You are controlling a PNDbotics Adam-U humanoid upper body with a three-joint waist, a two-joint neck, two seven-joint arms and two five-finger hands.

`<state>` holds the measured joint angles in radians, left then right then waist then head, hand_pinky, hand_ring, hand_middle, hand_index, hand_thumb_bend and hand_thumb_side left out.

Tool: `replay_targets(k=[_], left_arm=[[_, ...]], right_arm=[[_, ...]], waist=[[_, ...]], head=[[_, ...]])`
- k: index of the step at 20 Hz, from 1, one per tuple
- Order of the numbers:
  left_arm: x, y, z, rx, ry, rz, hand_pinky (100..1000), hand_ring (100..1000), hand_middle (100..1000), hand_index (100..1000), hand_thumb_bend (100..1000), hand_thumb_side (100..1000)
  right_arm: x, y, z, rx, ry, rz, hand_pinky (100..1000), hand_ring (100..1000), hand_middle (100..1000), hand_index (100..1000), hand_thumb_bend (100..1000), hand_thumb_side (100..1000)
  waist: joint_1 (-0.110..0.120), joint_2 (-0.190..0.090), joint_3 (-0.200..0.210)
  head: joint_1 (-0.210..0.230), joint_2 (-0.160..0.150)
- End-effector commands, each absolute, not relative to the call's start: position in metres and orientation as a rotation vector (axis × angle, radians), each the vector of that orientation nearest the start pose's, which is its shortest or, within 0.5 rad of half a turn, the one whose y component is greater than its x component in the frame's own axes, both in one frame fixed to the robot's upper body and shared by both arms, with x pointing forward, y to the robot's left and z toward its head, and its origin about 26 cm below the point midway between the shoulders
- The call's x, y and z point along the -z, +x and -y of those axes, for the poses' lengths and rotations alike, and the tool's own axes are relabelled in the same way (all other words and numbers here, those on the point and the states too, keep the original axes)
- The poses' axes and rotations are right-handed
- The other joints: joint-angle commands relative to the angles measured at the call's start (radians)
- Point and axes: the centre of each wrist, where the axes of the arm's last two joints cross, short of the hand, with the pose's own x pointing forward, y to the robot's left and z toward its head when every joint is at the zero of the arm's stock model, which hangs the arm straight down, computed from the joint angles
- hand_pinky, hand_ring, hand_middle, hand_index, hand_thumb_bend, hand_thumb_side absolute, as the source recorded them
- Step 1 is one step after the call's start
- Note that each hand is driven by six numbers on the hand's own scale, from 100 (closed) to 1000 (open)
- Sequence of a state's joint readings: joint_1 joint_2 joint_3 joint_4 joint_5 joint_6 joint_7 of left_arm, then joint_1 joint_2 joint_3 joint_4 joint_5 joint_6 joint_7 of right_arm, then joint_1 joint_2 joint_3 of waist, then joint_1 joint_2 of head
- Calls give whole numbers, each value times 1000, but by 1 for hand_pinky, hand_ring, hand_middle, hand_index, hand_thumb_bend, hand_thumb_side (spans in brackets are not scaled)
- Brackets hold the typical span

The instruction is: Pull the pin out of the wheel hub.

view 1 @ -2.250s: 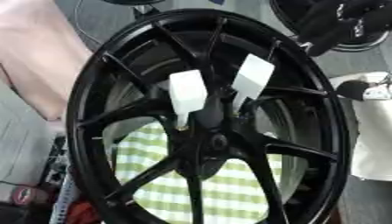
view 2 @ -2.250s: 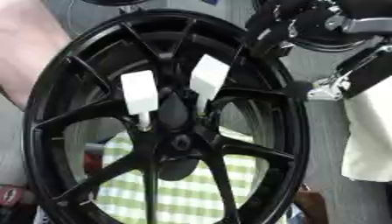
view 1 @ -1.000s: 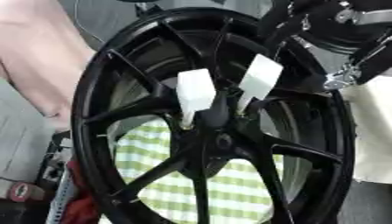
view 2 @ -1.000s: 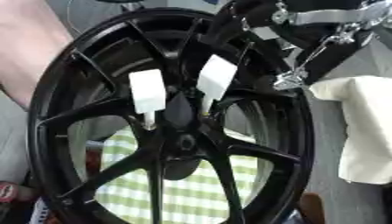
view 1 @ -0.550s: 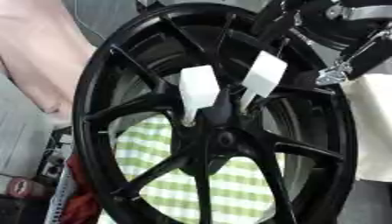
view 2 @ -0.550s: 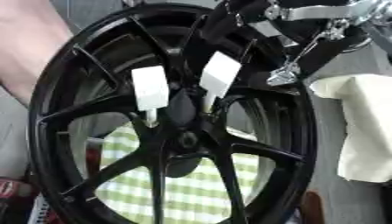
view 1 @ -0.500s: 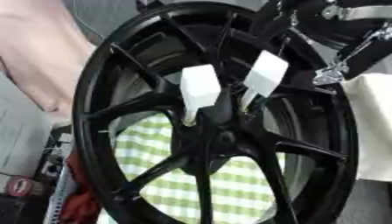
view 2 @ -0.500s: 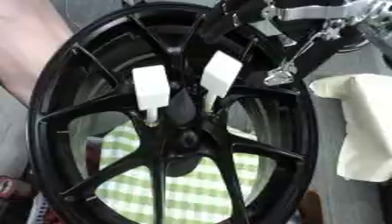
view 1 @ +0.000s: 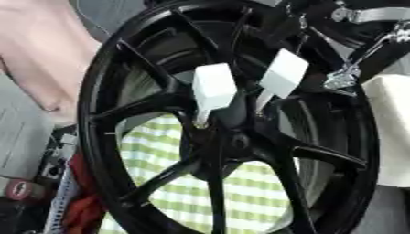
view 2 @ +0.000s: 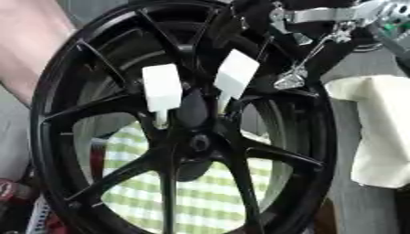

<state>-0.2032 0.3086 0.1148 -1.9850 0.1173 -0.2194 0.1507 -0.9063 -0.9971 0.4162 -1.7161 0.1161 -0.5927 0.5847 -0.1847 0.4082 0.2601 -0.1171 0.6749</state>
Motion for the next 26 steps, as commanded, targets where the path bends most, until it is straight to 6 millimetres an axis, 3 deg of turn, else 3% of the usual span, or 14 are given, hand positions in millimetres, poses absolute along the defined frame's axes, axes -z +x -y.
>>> replay_targets(k=[1,26], left_arm=[[-185,289,-296,54,211,2445,899,640,568,759,100,742],[-186,289,-296,61,228,2439,904,640,569,759,100,746]], right_arm=[[-356,346,271,2481,480,-1825,924,921,853,871,403,100],[-354,347,269,2546,468,-1662,919,928,814,845,386,100]], waist=[[6,-15,1],[-12,-11,1]], head=[[-2,0],[9,12]])
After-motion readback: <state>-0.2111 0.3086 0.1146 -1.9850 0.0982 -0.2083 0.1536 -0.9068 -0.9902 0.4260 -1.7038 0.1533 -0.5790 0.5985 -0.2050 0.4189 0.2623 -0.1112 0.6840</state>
